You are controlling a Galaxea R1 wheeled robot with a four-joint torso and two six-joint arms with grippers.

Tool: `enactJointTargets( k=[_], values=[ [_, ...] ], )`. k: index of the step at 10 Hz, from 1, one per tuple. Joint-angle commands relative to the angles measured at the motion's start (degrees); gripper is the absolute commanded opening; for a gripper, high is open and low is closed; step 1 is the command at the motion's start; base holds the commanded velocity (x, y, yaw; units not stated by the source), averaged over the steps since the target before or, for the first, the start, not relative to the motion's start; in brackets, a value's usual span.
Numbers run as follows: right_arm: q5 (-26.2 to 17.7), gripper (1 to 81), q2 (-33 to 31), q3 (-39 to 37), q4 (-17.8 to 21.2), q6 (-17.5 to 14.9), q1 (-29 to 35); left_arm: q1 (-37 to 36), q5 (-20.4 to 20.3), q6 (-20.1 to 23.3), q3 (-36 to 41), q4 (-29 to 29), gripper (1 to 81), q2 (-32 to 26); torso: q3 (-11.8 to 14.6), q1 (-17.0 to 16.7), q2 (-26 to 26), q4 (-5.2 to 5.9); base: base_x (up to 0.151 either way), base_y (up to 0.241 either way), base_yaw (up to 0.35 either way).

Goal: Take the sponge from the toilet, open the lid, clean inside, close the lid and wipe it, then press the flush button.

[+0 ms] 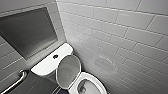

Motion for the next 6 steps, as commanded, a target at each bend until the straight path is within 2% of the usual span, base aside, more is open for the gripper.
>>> enactJointTargets(
  k=[1, 2, 3, 4, 6],
  values=[
    [-2.27, 1.0, -0.65, 0.22, -1.46, -0.12, -0.46, 5.11, -1.39, 3.48, -15.70, 23.92, 81.1, 2.07, 0.00, 0.00, 0.00, 0.00, 0.000, 0.000, 0.000],
    [-2.27, 1.0, -0.47, -0.04, -1.46, -0.12, -0.46, 8.99, 0.72, 5.76, -26.03, 26.64, 81.1, 7.68, 0.00, 0.00, 0.00, 0.00, 0.000, 0.000, 0.000],
    [-2.27, 1.0, -0.31, -0.55, -1.37, -0.12, -0.37, 11.26, 0.12, 6.54, -34.91, 27.84, 81.1, 11.56, 0.00, 0.00, 0.00, 0.00, 0.000, 0.000, 0.000],
    [-2.27, 1.0, 0.13, -1.78, -1.28, -0.04, -0.20, 12.17, -2.32, 7.25, -43.12, 31.40, 81.1, 15.91, 0.00, 0.00, 0.00, 0.00, 0.000, 0.000, 0.000],
    [-2.27, 1.0, 0.41, -3.46, -1.28, 0.14, -0.20, 12.26, -2.45, 7.26, -44.97, 37.79, 81.1, 18.68, 0.02, 0.00, 0.00, 0.00, 0.000, 0.000, 0.000]
  ],
)
